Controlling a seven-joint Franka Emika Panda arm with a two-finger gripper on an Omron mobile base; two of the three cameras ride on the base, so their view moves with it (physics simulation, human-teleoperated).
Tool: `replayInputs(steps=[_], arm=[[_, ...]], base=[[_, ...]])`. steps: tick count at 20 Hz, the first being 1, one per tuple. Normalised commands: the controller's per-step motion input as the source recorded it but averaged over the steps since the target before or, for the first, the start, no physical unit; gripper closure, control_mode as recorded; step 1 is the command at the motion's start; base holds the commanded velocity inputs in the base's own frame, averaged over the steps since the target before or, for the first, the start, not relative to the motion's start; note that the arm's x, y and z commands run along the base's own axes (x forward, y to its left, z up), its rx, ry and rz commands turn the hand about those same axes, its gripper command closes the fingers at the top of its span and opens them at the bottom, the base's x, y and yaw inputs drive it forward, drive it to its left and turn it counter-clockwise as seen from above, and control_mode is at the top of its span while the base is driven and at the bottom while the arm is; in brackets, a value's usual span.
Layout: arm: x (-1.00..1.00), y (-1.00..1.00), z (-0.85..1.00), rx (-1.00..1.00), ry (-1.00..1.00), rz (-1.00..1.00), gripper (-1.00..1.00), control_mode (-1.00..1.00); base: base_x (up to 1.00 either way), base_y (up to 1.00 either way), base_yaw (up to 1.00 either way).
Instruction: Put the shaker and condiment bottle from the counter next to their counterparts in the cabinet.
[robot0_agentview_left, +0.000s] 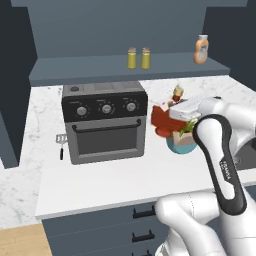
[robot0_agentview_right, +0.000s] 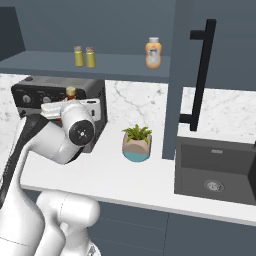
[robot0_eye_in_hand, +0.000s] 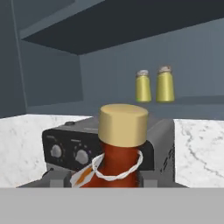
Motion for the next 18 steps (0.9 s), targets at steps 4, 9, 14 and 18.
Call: replayInputs(steps=[4,9,14,18], arm=[[-0.07,-0.31,0.47,0.0,0.0,-0.24,1.0,-1.0],[-0.03,-0.31,0.5,0.0,0.0,-0.26,1.0,-1.0],[0.0,-0.25,0.42,0.0,0.0,-0.29,1.0,-1.0],[0.15,-0.04,0.33,0.0,0.0,-0.22,1.0,-1.0]], base=[[0.0,0.0,0.0],[0.0,0.0,0.0],[0.0,0.0,0.0],[0.0,0.0,0.0]])
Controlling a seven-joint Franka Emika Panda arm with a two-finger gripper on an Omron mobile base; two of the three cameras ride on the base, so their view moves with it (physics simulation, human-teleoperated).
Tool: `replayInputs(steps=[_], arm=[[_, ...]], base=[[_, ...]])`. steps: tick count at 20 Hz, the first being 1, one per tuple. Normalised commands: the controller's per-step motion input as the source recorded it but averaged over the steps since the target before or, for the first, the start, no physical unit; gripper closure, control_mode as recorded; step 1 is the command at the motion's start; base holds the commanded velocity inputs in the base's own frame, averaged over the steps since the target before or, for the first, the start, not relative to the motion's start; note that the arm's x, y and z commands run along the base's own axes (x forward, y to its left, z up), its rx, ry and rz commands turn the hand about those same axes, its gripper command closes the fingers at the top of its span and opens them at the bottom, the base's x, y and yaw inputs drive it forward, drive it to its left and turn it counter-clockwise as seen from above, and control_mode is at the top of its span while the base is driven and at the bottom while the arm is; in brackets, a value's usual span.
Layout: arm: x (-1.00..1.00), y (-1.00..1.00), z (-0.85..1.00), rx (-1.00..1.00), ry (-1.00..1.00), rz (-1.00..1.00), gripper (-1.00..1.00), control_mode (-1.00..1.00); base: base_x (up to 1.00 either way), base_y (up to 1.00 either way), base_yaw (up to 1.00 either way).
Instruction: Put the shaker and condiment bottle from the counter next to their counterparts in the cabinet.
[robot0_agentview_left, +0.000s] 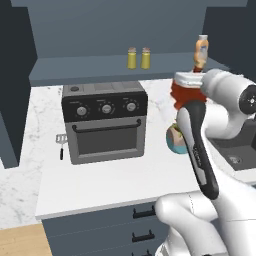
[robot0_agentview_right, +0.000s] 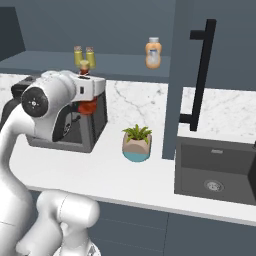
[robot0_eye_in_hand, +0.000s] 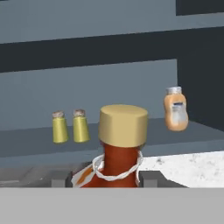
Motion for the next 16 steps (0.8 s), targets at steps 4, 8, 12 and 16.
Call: replayInputs(steps=[4,8,12,16], arm=[[0.24,0.0,0.26,0.0,0.0,-0.17,1.0,-1.0],[0.21,-0.03,0.34,0.0,0.0,-0.2,1.0,-1.0],[0.26,-0.09,0.35,0.0,0.0,-0.19,1.0,-1.0],[0.47,-0.17,0.11,0.0,-0.03,-0.06,1.0,-1.0]], base=[[0.0,0.0,0.0],[0.0,0.0,0.0],[0.0,0.0,0.0],[0.0,0.0,0.0]])
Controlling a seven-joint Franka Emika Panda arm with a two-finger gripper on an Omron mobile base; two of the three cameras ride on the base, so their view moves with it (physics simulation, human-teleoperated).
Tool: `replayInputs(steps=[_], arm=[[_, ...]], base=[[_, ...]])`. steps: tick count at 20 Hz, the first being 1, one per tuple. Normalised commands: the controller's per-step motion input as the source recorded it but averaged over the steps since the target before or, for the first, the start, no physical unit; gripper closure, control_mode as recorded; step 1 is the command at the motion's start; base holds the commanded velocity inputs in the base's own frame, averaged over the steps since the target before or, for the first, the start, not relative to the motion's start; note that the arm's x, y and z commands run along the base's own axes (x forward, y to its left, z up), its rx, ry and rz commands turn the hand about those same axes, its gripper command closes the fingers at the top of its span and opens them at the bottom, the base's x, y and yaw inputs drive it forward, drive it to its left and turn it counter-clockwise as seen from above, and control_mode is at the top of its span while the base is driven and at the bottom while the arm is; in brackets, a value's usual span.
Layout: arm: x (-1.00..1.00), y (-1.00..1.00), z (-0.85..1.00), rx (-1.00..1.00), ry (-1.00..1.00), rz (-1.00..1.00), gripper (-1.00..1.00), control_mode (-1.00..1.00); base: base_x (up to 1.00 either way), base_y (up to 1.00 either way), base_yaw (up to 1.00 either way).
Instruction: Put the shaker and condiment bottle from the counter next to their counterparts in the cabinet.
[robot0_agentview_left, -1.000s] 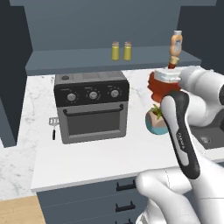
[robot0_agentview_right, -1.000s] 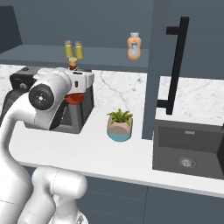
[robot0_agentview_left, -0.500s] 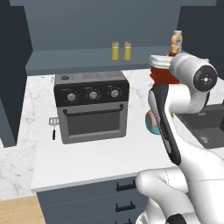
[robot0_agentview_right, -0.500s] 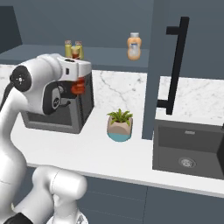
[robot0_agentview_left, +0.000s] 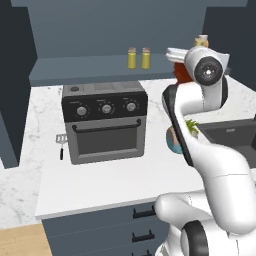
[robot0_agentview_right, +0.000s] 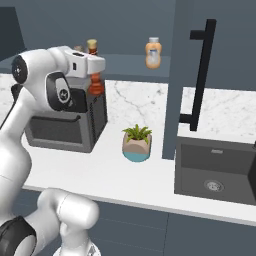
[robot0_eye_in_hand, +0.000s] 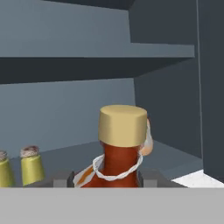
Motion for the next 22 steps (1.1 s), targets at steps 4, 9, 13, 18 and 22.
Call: replayInputs(steps=[4,9,13,18,22], arm=[[0.52,-0.3,0.0,0.0,-0.01,0.0,1.0,-1.0],[0.5,-0.29,0.11,0.0,-0.02,0.0,1.0,-1.0],[0.53,-0.14,0.3,0.0,-0.05,0.0,1.0,-1.0],[0.51,-0.13,0.14,0.0,-0.02,0.0,1.0,-1.0],[0.56,-0.18,0.0,0.0,0.0,0.0,1.0,-1.0]], base=[[0.0,0.0,0.0],[0.0,0.0,0.0],[0.0,0.0,0.0],[0.0,0.0,0.0],[0.0,0.0,0.0]])
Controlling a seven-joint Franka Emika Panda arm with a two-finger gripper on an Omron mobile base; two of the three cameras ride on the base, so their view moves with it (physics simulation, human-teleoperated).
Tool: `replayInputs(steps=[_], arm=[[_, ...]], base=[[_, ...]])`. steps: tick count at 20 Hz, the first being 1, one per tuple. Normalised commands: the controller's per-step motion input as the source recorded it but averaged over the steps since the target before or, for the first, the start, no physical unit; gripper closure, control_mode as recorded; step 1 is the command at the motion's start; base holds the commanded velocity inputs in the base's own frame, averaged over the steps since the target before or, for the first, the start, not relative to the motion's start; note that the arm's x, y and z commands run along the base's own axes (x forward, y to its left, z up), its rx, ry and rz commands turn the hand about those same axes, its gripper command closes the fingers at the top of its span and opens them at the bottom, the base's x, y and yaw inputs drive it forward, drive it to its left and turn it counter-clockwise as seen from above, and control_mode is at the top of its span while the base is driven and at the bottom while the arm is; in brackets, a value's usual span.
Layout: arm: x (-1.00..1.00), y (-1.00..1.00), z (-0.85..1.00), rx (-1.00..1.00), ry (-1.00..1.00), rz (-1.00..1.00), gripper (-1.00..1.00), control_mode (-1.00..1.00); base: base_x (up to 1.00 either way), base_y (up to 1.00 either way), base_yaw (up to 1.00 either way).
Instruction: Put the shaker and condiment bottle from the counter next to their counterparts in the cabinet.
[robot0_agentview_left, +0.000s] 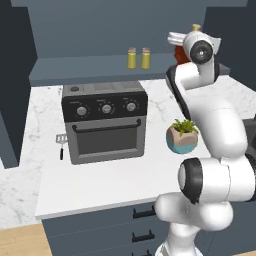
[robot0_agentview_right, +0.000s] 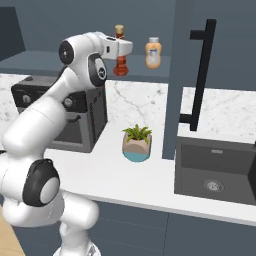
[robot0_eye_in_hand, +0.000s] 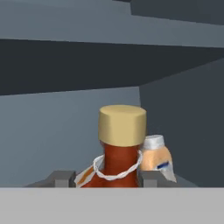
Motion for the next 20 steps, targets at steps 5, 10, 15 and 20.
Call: replayInputs(steps=[5,10,15,20], arm=[[0.58,-0.18,0.0,0.0,0.0,0.0,1.0,-1.0],[0.59,-0.17,0.0,0.0,0.0,0.0,1.0,-1.0],[0.57,-0.21,0.0,0.0,-0.01,0.0,1.0,-1.0],[0.51,-0.18,-0.01,0.0,-0.02,0.0,1.0,-1.0]], base=[[0.0,0.0,0.0],[0.0,0.0,0.0],[0.0,0.0,0.0],[0.0,0.0,0.0]])
